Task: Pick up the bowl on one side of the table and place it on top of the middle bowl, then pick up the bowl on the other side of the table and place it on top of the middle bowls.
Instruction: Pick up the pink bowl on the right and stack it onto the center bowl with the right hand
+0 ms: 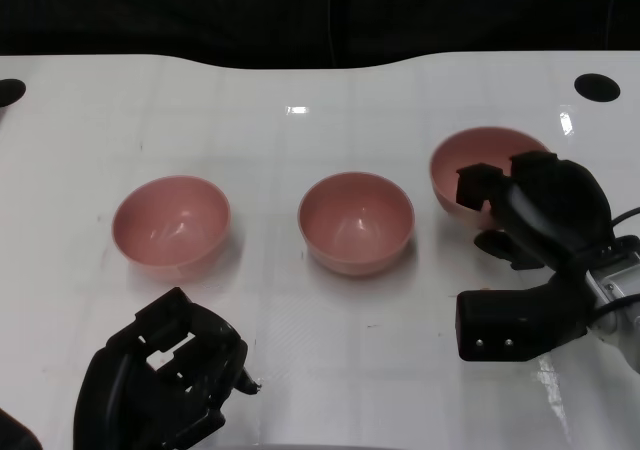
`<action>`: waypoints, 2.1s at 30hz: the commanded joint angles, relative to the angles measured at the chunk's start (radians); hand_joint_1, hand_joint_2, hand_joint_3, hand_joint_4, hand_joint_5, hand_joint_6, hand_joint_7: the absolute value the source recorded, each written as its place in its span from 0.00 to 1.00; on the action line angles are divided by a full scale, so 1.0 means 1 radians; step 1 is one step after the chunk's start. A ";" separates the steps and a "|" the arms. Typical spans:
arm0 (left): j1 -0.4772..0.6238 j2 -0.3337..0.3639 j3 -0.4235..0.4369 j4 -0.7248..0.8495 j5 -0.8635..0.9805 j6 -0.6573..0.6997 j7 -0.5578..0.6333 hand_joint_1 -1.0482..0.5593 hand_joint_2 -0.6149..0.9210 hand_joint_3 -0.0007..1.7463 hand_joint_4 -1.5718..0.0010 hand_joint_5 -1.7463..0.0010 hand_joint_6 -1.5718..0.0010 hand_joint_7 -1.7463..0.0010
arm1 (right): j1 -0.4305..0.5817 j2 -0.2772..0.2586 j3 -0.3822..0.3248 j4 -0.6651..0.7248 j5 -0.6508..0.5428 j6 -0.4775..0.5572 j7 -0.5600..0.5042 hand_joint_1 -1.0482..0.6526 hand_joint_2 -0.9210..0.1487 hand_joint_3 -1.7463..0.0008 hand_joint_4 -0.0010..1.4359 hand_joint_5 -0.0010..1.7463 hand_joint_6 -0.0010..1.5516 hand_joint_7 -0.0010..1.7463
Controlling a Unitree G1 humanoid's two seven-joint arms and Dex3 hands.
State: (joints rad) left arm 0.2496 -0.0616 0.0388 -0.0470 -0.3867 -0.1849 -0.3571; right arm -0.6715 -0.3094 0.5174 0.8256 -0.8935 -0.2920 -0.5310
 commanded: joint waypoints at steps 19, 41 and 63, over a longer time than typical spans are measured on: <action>-0.010 0.011 0.006 0.008 0.003 -0.011 -0.008 0.53 0.89 0.38 0.51 0.11 0.50 0.33 | -0.052 0.071 0.012 -0.105 0.039 -0.199 -0.025 0.51 0.52 0.31 0.67 1.00 0.48 1.00; -0.005 0.006 0.000 -0.001 0.006 -0.011 -0.003 0.54 0.91 0.36 0.51 0.10 0.50 0.32 | -0.190 0.229 0.140 0.301 -0.005 -0.142 0.006 0.48 0.33 0.57 0.57 0.97 0.53 0.67; -0.011 -0.002 -0.001 0.008 0.022 -0.021 -0.001 0.52 0.94 0.29 0.50 0.13 0.48 0.36 | -0.110 0.134 0.116 0.046 0.056 -0.099 0.209 0.19 0.00 0.75 0.22 0.04 0.23 0.00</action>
State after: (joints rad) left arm 0.2428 -0.0707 0.0325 -0.0454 -0.3668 -0.1948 -0.3571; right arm -0.7977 -0.1476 0.6472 0.9061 -0.8551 -0.3928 -0.3351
